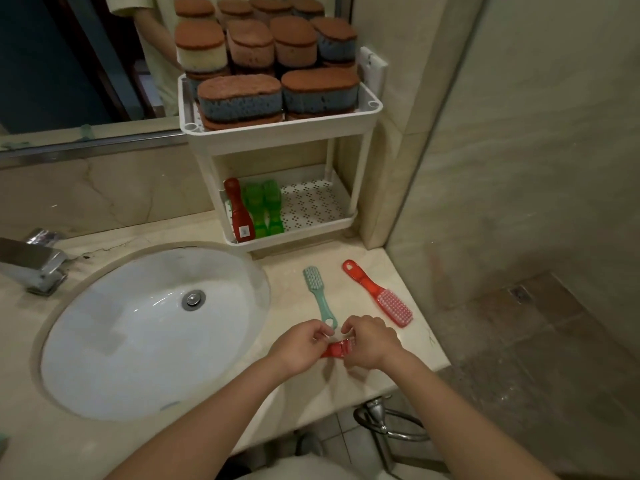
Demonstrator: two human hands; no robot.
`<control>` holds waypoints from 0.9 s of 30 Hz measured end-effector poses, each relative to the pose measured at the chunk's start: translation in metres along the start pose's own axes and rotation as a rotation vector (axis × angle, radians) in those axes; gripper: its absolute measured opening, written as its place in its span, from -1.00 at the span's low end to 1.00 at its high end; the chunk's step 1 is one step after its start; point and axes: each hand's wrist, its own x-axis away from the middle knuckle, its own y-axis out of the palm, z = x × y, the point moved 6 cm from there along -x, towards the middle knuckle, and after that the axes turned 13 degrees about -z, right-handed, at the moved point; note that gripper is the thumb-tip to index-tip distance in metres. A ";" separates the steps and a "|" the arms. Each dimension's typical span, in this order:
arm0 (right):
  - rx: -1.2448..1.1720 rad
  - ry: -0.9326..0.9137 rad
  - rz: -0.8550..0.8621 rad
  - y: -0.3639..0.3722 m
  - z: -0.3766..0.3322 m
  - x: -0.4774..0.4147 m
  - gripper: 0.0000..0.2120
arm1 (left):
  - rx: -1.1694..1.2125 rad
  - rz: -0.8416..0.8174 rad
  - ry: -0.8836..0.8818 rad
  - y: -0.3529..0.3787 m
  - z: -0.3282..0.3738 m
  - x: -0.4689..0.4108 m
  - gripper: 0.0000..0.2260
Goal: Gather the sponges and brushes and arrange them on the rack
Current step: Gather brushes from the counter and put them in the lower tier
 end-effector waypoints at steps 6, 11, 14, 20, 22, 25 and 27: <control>0.106 -0.058 0.116 0.009 0.004 0.003 -0.66 | 0.024 -0.036 -0.039 0.000 0.003 0.004 -0.80; -0.322 -0.100 0.148 0.002 0.010 0.007 -0.59 | 0.074 0.040 -0.008 -0.010 0.013 0.011 -0.70; -0.697 -0.165 0.265 -0.011 0.015 0.009 -0.77 | 0.040 0.169 0.038 -0.021 0.023 0.013 -0.75; -1.083 -0.236 0.314 -0.031 0.015 0.006 -0.78 | 0.401 0.069 0.092 -0.022 0.053 -0.013 -0.75; -1.133 -0.261 0.245 -0.036 0.013 0.003 -0.81 | 0.551 0.044 0.092 -0.022 0.063 -0.022 -0.77; -1.190 -0.291 0.163 -0.045 0.016 -0.005 -0.90 | 0.611 0.085 0.064 -0.025 0.070 -0.034 -0.72; -1.103 -0.235 0.299 -0.057 0.027 -0.008 -0.92 | 0.606 0.113 0.051 -0.028 0.073 -0.037 -0.73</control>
